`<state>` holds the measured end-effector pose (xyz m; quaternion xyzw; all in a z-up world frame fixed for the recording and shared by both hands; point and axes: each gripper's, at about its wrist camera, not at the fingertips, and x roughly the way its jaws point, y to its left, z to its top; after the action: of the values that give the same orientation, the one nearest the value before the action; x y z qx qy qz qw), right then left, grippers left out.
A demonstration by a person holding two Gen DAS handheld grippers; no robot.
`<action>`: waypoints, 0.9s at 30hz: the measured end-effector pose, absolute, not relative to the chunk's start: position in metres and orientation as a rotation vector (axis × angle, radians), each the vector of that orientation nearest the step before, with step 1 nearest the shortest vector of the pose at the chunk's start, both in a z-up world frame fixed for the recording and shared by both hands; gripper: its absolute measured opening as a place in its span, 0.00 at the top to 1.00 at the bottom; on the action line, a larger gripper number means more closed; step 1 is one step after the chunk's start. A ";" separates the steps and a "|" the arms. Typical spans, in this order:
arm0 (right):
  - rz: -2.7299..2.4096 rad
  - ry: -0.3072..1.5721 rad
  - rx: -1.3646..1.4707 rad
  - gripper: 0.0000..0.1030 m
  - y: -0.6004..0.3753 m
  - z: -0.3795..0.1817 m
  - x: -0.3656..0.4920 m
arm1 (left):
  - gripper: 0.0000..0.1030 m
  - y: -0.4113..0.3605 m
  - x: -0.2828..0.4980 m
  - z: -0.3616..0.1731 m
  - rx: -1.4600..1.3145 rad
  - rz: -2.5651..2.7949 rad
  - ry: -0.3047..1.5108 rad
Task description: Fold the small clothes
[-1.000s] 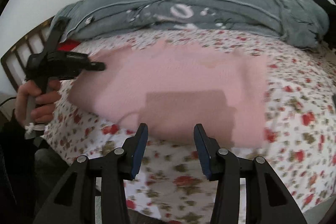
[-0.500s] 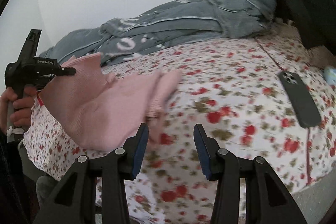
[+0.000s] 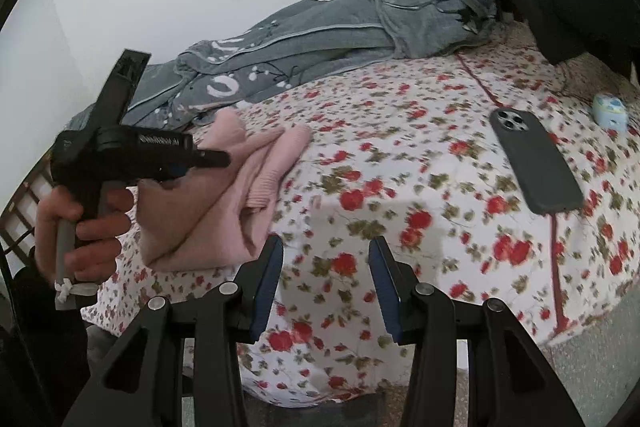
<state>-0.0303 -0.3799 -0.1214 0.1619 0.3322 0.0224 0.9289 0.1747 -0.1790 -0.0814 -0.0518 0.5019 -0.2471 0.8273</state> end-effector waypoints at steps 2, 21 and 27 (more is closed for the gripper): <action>0.075 0.670 0.324 0.56 -0.374 -0.117 -0.021 | 0.50 -0.166 0.171 -0.067 -0.110 -0.526 1.020; 0.156 0.810 0.380 0.78 -0.283 -0.138 0.155 | 0.47 -0.020 0.187 -0.100 -0.132 -0.315 1.001; 0.201 0.663 0.428 0.81 -0.325 -0.141 0.132 | 0.46 -0.028 0.183 -0.107 -0.131 -0.382 0.994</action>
<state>0.1319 -0.3247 -0.1412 0.2079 0.3223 0.0978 0.9183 0.1827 -0.0283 -0.1069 -0.0622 0.4735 -0.1819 0.8596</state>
